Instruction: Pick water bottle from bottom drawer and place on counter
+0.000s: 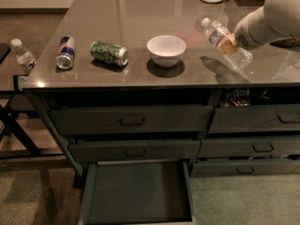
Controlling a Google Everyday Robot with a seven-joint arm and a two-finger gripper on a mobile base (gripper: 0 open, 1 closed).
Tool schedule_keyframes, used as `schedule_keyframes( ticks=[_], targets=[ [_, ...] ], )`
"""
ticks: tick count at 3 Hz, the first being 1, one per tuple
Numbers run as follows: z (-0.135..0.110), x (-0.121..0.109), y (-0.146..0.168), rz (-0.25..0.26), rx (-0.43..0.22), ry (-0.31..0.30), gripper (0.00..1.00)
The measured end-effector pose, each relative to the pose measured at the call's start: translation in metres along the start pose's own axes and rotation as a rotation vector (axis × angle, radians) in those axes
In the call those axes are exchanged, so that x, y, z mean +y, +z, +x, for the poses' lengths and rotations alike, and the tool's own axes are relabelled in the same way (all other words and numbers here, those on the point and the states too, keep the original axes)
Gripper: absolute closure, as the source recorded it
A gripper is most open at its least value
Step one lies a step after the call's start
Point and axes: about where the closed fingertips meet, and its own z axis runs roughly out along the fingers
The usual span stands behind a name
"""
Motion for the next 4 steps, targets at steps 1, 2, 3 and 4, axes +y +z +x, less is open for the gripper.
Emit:
schedule_keyframes(
  ticks=[1, 2, 3, 4],
  targets=[
    [-0.010, 0.002, 0.014, -0.020, 0.031, -0.032, 1.00],
    [-0.022, 0.009, 0.027, -0.043, 0.055, -0.063, 1.00],
    [-0.024, 0.018, 0.038, -0.069, 0.080, -0.089, 1.00],
    [-0.020, 0.024, 0.046, -0.087, 0.099, -0.107, 1.00]
  ],
)
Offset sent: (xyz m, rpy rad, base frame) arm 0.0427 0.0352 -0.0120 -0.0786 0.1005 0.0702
